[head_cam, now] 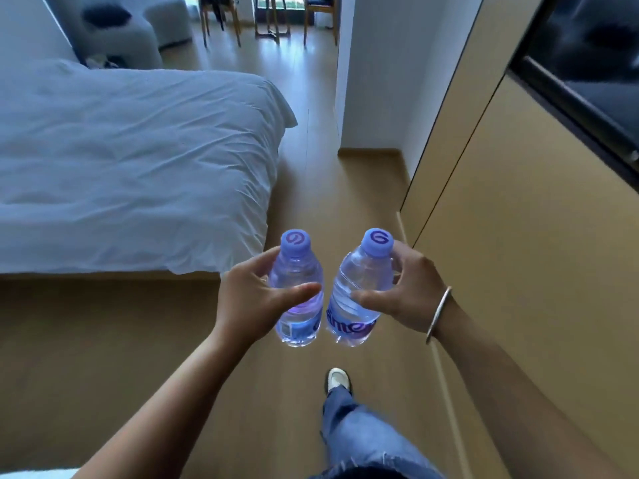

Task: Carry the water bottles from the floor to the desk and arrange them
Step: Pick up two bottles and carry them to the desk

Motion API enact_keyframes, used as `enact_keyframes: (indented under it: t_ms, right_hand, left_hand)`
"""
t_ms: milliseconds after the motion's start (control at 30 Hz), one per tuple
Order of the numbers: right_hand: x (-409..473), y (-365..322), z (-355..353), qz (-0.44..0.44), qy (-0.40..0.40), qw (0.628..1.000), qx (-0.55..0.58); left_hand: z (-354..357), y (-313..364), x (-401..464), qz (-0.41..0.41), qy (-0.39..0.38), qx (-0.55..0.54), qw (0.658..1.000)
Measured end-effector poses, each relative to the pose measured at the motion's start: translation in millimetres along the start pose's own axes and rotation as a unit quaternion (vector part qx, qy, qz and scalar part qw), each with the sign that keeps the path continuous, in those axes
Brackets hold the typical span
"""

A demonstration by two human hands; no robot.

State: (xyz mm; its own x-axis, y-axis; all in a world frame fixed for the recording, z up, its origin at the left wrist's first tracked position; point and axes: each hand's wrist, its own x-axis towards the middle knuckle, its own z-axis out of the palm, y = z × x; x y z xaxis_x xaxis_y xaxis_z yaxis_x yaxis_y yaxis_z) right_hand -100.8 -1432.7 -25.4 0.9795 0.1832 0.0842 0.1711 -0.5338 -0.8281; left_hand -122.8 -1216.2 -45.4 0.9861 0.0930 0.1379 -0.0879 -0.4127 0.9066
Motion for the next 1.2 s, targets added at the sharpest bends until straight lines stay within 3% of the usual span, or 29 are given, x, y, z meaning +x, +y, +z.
enact_keyframes:
  t_ms: [333,567,867,1200]
  right_hand:
    - [191,18,-23,-0.03,-0.03,0.999,-0.01]
    - [274,29,-36,-0.047,-0.024,0.999,-0.004]
    - [381,49,-25,-0.035,-0.031,0.999,-0.014]
    - [560,34,8,-0.038,-0.004,0.999,-0.026]
  left_hand:
    - [28,-4,174,-0.019,0.05,0.014,0.998]
    - [35,-6,257,-0.025,0.087,-0.002,0.996]
    - [34,-36,367,-0.005,0.072,0.005,0.997]
    - [-3,-71,555,0.031,0.007,-0.003,0.999]
